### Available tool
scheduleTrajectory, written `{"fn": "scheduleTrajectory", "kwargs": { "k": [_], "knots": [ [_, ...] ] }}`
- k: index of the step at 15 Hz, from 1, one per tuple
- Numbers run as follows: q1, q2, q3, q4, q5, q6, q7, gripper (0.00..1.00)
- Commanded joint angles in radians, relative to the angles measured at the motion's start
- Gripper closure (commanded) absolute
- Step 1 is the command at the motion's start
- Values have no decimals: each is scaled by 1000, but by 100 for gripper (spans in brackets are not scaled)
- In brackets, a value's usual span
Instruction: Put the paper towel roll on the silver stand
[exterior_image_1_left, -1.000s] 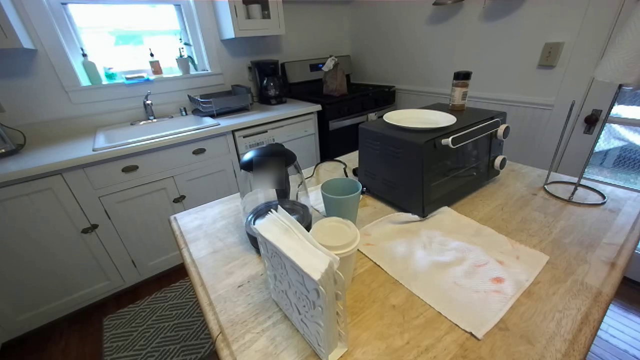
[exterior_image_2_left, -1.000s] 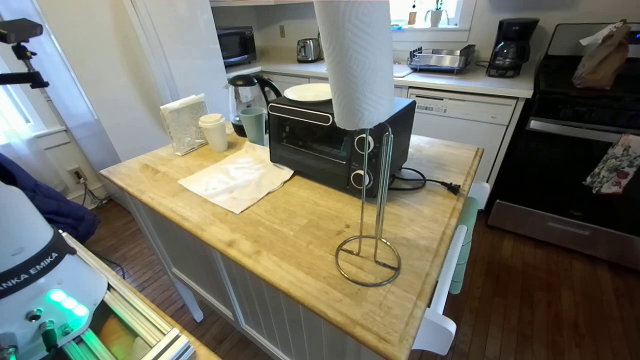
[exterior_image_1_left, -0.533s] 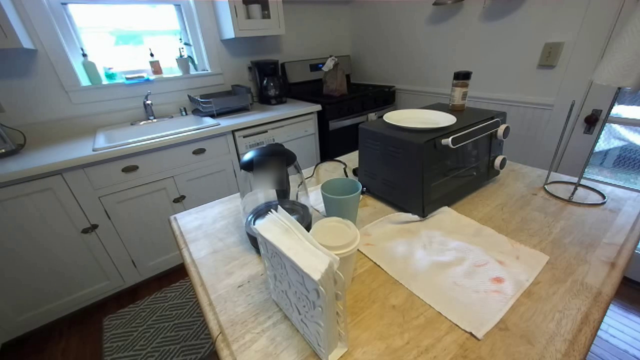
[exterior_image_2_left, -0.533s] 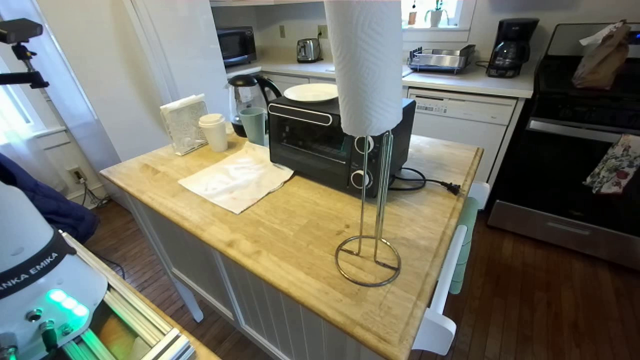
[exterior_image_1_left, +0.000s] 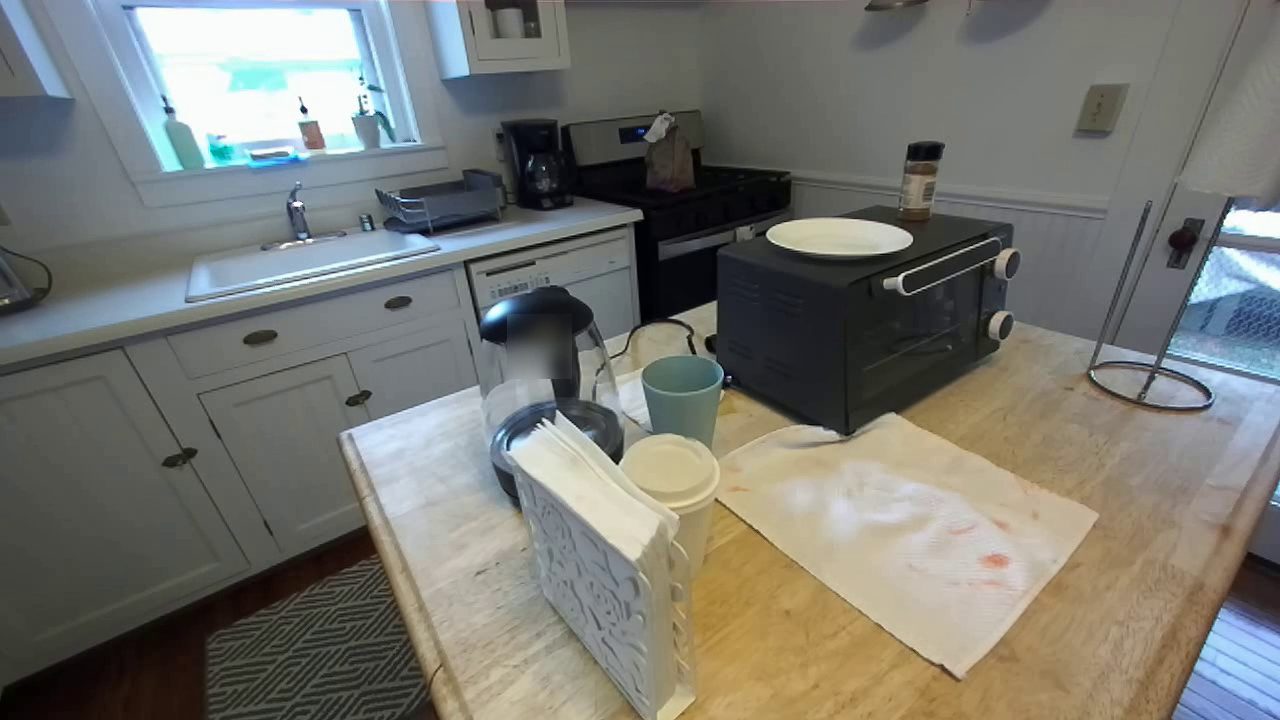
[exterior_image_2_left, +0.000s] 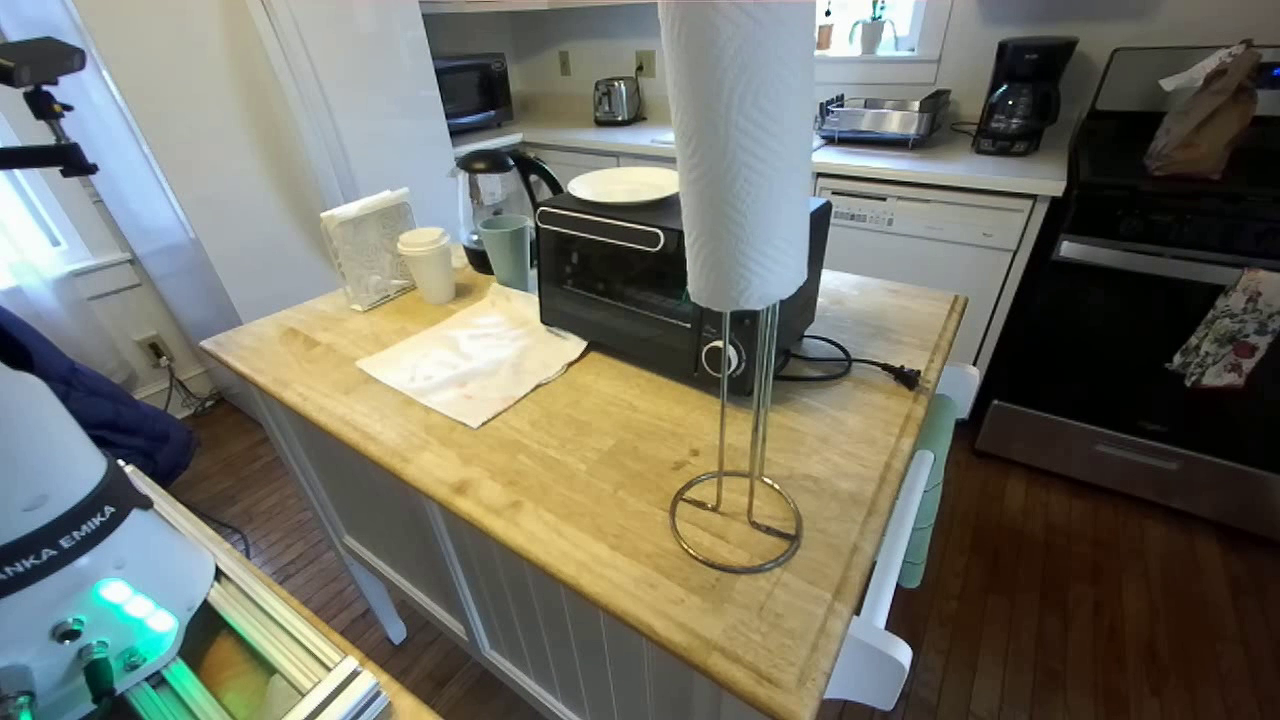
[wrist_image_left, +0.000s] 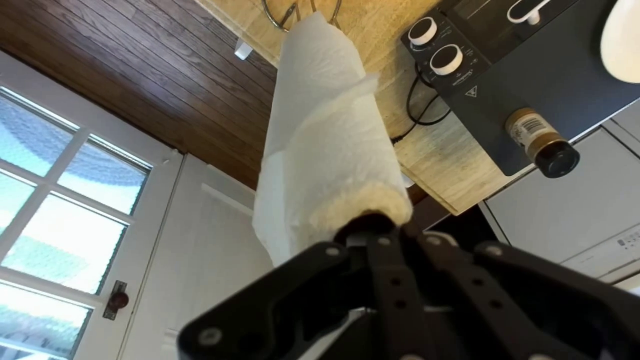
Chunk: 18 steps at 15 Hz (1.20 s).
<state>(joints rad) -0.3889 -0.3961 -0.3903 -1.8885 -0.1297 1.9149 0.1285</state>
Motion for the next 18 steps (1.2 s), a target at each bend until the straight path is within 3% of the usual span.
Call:
{"fn": "scheduleTrajectory", "kwargs": {
  "k": [1,11,12,13,15,18],
  "knots": [
    [3,45,-17,35,29,-13,-23,99],
    [5,116,-17,11,44,3,-18,99],
    [3,127,-17,13,41,3,-17,94],
    [3,135,-18,15,42,2,-17,70],
    [1,146,-19,17,45,0,-15,65],
    [1,145,-18,18,49,-3,-20,45]
  ]
}}
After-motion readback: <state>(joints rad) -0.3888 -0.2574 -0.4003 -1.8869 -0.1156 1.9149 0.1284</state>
